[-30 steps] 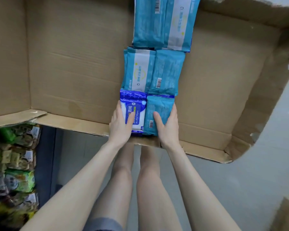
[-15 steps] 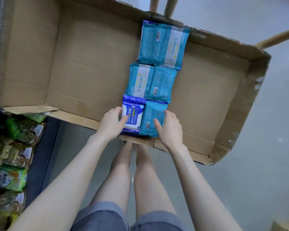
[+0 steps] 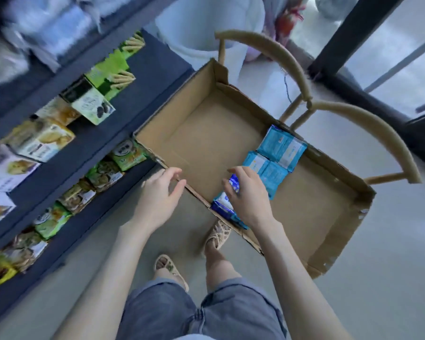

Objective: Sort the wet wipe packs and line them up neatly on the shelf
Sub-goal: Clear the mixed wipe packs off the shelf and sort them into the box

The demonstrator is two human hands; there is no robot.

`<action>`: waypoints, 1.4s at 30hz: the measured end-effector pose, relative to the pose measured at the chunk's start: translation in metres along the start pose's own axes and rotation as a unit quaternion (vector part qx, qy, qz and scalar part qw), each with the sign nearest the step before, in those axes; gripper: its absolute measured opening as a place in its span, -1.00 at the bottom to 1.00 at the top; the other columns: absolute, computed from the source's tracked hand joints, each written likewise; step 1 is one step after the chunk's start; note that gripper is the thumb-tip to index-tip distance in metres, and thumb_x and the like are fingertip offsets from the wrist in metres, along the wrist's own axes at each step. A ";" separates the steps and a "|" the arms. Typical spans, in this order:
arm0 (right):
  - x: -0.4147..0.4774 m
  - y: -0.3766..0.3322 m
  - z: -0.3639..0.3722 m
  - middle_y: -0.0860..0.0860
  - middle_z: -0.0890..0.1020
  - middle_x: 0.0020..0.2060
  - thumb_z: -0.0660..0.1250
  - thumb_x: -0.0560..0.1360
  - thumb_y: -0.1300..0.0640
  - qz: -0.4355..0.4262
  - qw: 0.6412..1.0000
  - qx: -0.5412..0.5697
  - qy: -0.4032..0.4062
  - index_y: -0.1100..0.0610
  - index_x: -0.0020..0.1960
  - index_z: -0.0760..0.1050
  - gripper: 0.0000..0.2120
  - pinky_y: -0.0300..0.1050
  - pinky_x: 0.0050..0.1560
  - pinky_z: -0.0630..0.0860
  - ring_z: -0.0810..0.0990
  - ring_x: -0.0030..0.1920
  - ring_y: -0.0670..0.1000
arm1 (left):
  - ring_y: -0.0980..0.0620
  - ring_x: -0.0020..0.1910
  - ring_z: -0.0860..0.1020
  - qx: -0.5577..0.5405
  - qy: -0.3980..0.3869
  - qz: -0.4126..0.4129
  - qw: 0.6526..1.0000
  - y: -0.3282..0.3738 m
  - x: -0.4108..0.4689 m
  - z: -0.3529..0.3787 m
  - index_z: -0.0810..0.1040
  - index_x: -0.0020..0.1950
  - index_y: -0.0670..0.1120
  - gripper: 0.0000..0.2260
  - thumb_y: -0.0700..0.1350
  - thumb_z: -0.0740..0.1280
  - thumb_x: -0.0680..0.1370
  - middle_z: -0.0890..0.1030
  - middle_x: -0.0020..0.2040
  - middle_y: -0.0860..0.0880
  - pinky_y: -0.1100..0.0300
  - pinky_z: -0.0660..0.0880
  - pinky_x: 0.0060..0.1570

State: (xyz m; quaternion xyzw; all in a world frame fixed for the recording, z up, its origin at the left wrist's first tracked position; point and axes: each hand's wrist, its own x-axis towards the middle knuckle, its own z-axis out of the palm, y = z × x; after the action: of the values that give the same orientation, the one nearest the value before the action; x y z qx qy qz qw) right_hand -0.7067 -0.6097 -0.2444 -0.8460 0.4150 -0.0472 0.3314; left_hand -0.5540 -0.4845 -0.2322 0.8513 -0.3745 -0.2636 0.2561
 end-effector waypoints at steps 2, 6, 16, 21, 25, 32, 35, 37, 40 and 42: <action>-0.009 -0.040 0.003 0.11 0.54 0.15 0.27 0.56 0.09 -0.048 0.999 -0.002 -0.005 0.19 0.23 0.48 -0.71 -0.04 0.13 0.36 0.46 0.15 0.15 | -0.04 0.10 0.52 -0.003 0.051 -0.010 0.999 -0.013 -0.034 -0.036 0.52 0.24 -0.11 -0.75 -0.08 0.27 0.59 0.58 0.09 -0.04 0.01 0.44 0.13; -0.037 -0.116 0.025 0.12 0.56 0.07 0.30 0.54 0.11 -0.149 0.989 -0.013 -0.012 0.18 0.19 0.50 -0.75 0.00 0.07 0.38 0.49 0.09 0.19 | -0.02 0.08 0.54 -0.003 0.128 -0.037 0.991 -0.050 -0.104 -0.092 0.53 0.22 -0.10 -0.75 -0.07 0.29 0.57 0.61 0.08 -0.01 0.08 0.46 0.08; -0.079 -0.268 0.064 0.08 0.58 0.09 0.29 0.55 0.11 -0.302 0.953 -0.003 -0.024 0.18 0.19 0.52 -0.74 -0.06 0.00 0.46 0.52 0.06 0.15 | -0.03 0.05 0.56 0.016 0.275 -0.065 0.959 -0.125 -0.199 -0.207 0.55 0.19 -0.11 -0.76 -0.07 0.32 0.56 0.62 0.06 -0.02 0.08 0.46 0.06; -0.053 -0.343 0.057 0.04 0.57 0.10 0.27 0.56 0.09 -0.345 0.938 0.021 -0.011 0.16 0.20 0.52 -0.74 -0.05 0.04 0.48 0.53 0.09 0.09 | 0.00 0.08 0.57 0.023 0.339 -0.047 0.939 -0.132 -0.191 -0.274 0.54 0.20 -0.08 -0.76 -0.06 0.31 0.56 0.62 0.08 0.00 0.07 0.48 0.07; -0.016 -0.396 0.054 0.02 0.57 0.11 0.26 0.58 0.08 -0.382 0.923 0.030 0.007 0.16 0.21 0.51 -0.74 -0.08 0.02 0.44 0.51 0.10 0.06 | 0.04 0.09 0.56 0.024 0.380 -0.032 0.924 -0.139 -0.162 -0.321 0.53 0.23 -0.07 -0.74 -0.05 0.31 0.56 0.62 0.09 0.02 0.06 0.49 0.11; 0.088 -0.464 0.051 0.04 0.56 0.13 0.26 0.57 0.10 -0.406 0.913 0.037 0.000 0.17 0.20 0.51 -0.75 0.01 0.09 0.48 0.53 0.12 0.10 | 0.06 0.03 0.57 0.007 0.436 -0.014 0.900 -0.148 -0.072 -0.387 0.55 0.18 -0.12 -0.77 -0.10 0.33 0.55 0.62 0.04 0.01 0.06 0.51 0.07; 0.127 -0.482 0.052 0.04 0.56 0.14 0.26 0.57 0.09 -0.404 0.914 0.027 -0.003 0.18 0.22 0.50 -0.72 -0.01 0.10 0.46 0.49 0.16 0.08 | 0.07 0.04 0.56 0.006 0.441 -0.021 0.897 -0.151 -0.034 -0.402 0.55 0.19 -0.11 -0.76 -0.09 0.32 0.55 0.61 0.05 0.01 0.06 0.51 0.08; 0.152 -0.494 0.052 0.06 0.57 0.13 0.28 0.56 0.09 -0.404 0.915 0.020 0.004 0.17 0.21 0.52 -0.73 -0.01 0.09 0.47 0.50 0.14 0.11 | 0.06 0.05 0.56 0.006 0.439 -0.024 0.898 -0.155 -0.009 -0.413 0.55 0.20 -0.11 -0.75 -0.08 0.32 0.55 0.60 0.06 0.01 0.07 0.50 0.09; 0.181 -0.509 0.054 0.07 0.58 0.14 0.29 0.55 0.10 -0.401 0.916 0.013 0.007 0.17 0.18 0.54 -0.74 -0.01 0.11 0.46 0.49 0.13 0.14 | 0.02 0.08 0.54 0.018 0.425 -0.032 0.904 -0.162 0.022 -0.428 0.54 0.21 -0.13 -0.74 -0.08 0.33 0.55 0.57 0.10 -0.01 0.04 0.47 0.12; 0.199 -0.517 0.057 0.07 0.57 0.18 0.30 0.54 0.09 -0.405 0.914 -0.017 0.018 0.16 0.19 0.54 -0.74 -0.01 0.16 0.38 0.45 0.18 0.17 | -0.03 0.12 0.50 0.039 0.425 -0.043 0.903 -0.168 0.042 -0.438 0.54 0.21 -0.14 -0.74 -0.08 0.33 0.55 0.54 0.14 -0.03 0.01 0.43 0.13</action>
State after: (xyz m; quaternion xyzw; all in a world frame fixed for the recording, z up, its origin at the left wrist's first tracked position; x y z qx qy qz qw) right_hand -0.2097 -0.5004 -0.0174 -0.9459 0.0438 -0.1856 0.2624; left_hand -0.1642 -0.3137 -0.0295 0.9069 -0.2034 0.1272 0.3464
